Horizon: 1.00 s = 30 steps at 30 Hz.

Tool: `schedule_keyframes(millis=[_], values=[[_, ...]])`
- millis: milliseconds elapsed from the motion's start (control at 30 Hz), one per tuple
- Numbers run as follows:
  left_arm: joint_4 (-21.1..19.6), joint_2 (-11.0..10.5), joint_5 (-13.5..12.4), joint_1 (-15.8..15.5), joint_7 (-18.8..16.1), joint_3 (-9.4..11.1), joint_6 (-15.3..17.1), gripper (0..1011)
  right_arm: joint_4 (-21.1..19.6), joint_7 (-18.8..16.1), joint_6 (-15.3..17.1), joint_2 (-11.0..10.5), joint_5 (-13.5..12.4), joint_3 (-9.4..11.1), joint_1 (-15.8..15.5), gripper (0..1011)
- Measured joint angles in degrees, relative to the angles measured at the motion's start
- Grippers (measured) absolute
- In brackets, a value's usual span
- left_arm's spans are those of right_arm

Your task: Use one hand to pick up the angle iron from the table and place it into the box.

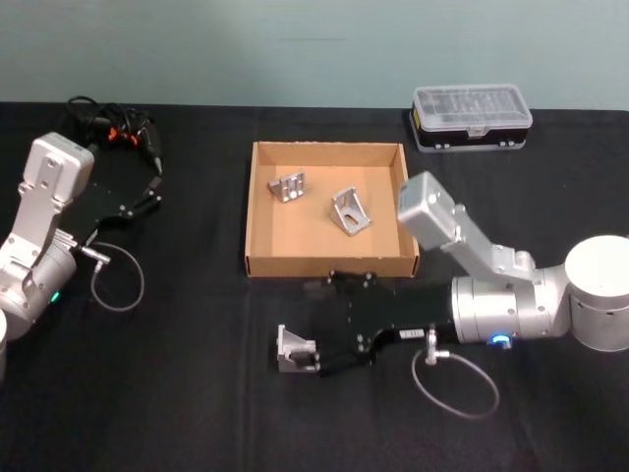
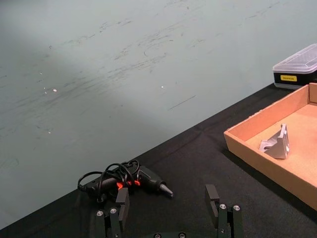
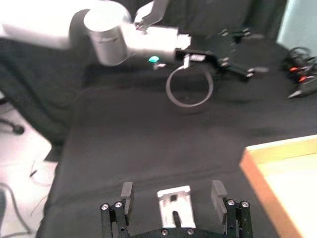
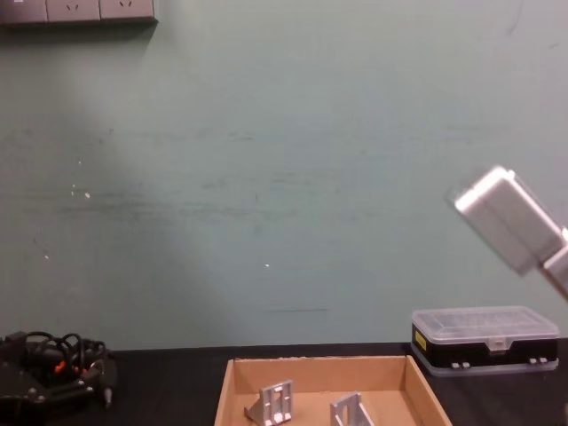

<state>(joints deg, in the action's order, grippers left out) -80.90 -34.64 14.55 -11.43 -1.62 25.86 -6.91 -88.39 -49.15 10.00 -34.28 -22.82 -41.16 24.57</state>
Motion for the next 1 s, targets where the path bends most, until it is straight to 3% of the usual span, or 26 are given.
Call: schedule_keyframes(millis=[233,567,1000], values=[[0.0,0.0,0.0,0.0,0.0,0.0,0.0,1000,-0.3,-0.3,0.0,-0.6,1.3,-2.8,0.5,1003],[0.0,0.0,0.0,0.0,0.0,0.0,0.0,1000,0.8,1.7,-0.3,0.1,2.7,-4.6,1.1,1003],[0.0,0.0,0.0,0.0,0.0,0.0,0.0,1000,5.2,2.2,1.5,3.6,3.4,-6.5,3.3,1003]])
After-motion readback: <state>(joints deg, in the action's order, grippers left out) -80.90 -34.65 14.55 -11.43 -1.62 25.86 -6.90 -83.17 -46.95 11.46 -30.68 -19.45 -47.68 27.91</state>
